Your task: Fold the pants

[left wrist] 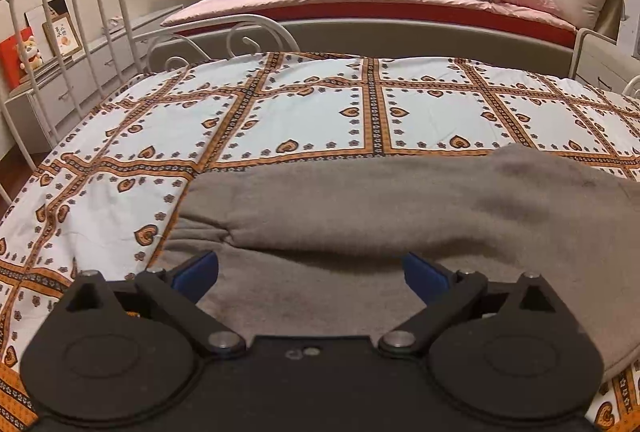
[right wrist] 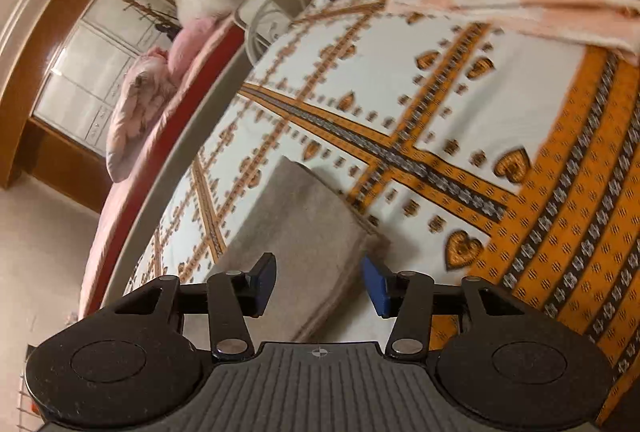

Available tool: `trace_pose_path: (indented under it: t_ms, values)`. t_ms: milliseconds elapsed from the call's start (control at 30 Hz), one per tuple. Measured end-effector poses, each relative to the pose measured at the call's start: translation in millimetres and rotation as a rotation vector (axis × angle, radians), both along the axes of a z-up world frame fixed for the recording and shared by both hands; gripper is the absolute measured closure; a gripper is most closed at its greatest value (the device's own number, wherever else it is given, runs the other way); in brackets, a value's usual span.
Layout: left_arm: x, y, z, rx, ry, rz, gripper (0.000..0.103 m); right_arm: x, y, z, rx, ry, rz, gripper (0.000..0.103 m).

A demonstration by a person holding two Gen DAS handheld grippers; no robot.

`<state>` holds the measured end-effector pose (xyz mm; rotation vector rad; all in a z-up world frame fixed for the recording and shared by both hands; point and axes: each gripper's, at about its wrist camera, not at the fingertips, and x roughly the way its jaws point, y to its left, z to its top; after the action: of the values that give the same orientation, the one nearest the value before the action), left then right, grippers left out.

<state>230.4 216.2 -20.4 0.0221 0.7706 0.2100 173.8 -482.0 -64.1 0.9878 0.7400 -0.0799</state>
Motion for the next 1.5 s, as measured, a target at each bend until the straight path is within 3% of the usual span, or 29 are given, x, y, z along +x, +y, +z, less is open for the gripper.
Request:
trace_pose_path:
  t_ms: [267, 533, 633, 700, 800, 867, 967, 1033, 1100, 1267, 1400, 1500]
  values:
    - [8, -13, -9, 0.013, 0.046, -0.033, 0.008, 18, 4, -25, 0.060, 0.070, 0.062, 0.054]
    - [13, -52, 2, 0.001, 0.042, -0.108, 0.008, 37, 9, -29, -0.013, 0.003, 0.102, 0.055]
    - [20, -77, 6, -0.056, 0.040, -0.122, 0.008, 39, 13, -31, -0.038, 0.008, 0.115, 0.055]
    - [21, -100, 8, -0.144, 0.012, -0.149, 0.009, 35, 12, -29, -0.020, 0.003, 0.107, 0.054]
    - [20, -157, 4, -0.188, -0.024, -0.190, 0.009, 34, 14, -30, -0.030, 0.021, 0.128, 0.052]
    - [22, -201, -7, -0.219, -0.002, -0.232, 0.009, 32, 16, -25, -0.049, 0.017, 0.134, 0.052]
    - [24, -280, -30, -0.244, 0.049, -0.296, 0.009, 29, 16, -20, -0.076, 0.012, 0.122, 0.065]
    - [28, -326, -45, -0.216, 0.101, -0.294, 0.006, 28, 13, -24, -0.043, 0.033, 0.115, 0.064]
    - [24, -372, -53, -0.078, 0.106, -0.328, 0.006, 24, 11, -25, -0.012, 0.044, 0.104, 0.064]
    - [19, -411, -52, -0.098, 0.131, -0.297, 0.006, 18, 0, -20, 0.046, -0.005, 0.069, 0.064]
    - [17, -412, -52, -0.099, 0.137, -0.227, 0.005, 16, -10, -26, 0.117, 0.008, 0.022, 0.063]
    - [17, -414, -53, -0.083, 0.134, -0.214, 0.006, 16, -12, -27, 0.109, 0.028, 0.012, 0.063]
